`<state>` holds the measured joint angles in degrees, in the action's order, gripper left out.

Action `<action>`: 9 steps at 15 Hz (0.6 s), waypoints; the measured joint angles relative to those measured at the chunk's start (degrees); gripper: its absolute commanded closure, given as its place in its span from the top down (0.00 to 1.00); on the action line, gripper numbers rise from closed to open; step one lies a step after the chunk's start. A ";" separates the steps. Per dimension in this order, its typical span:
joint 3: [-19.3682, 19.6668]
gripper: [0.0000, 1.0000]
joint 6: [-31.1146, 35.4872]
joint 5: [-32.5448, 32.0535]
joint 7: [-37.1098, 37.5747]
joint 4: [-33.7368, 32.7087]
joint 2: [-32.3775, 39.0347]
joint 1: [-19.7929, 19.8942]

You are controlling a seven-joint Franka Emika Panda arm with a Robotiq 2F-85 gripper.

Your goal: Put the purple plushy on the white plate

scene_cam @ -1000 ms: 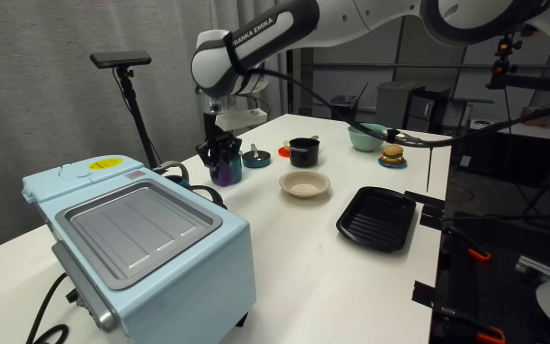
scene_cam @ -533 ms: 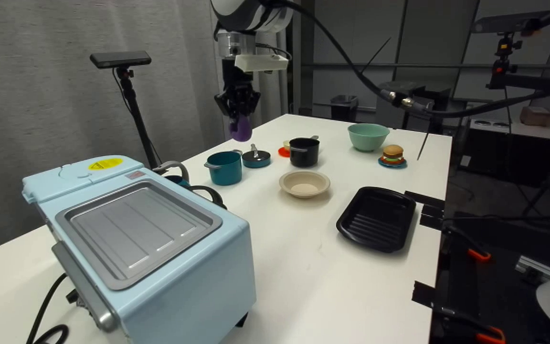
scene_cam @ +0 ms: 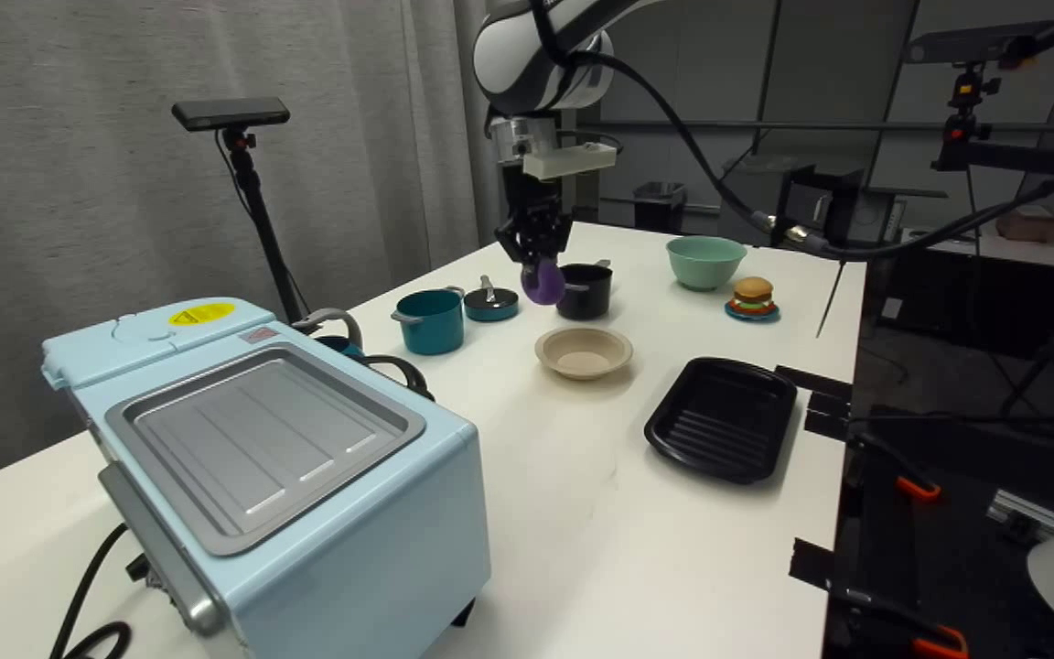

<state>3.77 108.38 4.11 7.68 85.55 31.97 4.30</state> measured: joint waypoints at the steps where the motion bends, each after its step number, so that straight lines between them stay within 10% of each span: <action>1: 0.39 0.06 0.03 0.00 -0.01 1.21 0.17 0.42; 9: 1.34 0.06 4.77 0.00 0.40 7.89 4.50 0.85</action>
<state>5.11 113.14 4.11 8.08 93.44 36.47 5.15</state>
